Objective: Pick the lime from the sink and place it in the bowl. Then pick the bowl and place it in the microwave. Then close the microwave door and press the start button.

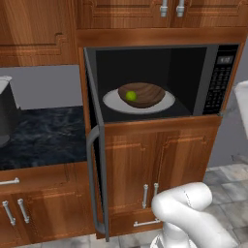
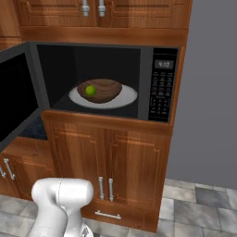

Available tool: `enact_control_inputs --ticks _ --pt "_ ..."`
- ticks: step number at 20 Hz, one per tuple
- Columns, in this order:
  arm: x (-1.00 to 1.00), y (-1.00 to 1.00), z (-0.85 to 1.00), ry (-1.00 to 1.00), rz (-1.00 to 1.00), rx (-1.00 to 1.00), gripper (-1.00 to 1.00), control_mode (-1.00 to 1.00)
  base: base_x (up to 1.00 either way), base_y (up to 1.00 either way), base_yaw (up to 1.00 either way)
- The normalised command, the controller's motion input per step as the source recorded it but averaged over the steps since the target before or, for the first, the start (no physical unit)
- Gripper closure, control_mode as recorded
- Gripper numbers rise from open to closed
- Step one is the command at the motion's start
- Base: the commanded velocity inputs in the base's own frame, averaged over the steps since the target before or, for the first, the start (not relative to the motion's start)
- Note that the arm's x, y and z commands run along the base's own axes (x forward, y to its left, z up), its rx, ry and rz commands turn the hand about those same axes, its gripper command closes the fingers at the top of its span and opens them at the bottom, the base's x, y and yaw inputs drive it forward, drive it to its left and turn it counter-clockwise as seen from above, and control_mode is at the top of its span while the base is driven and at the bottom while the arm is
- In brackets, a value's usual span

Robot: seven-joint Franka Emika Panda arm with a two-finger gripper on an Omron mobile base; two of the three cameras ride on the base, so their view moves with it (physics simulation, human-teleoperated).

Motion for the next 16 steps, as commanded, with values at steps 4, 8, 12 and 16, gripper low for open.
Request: enact_control_inputs --ticks 4,8,12,16 --pt "-0.92 0.12 0.09 0.02 0.17 0.11 -1.0 -1.0 0.0 0.0 0.0" --pt "-0.5 0.44 -0.12 0.0 0.1 0.01 -1.0 -1.0 0.0 0.0 0.0" --pt "-0.49 0.34 0.11 0.02 0.15 0.07 -1.0 -1.0 0.0 0.0 0.0" --pt "-0.52 0.11 0.09 0.01 0.18 0.1 -1.0 -1.0 0.0 0.0 0.0"
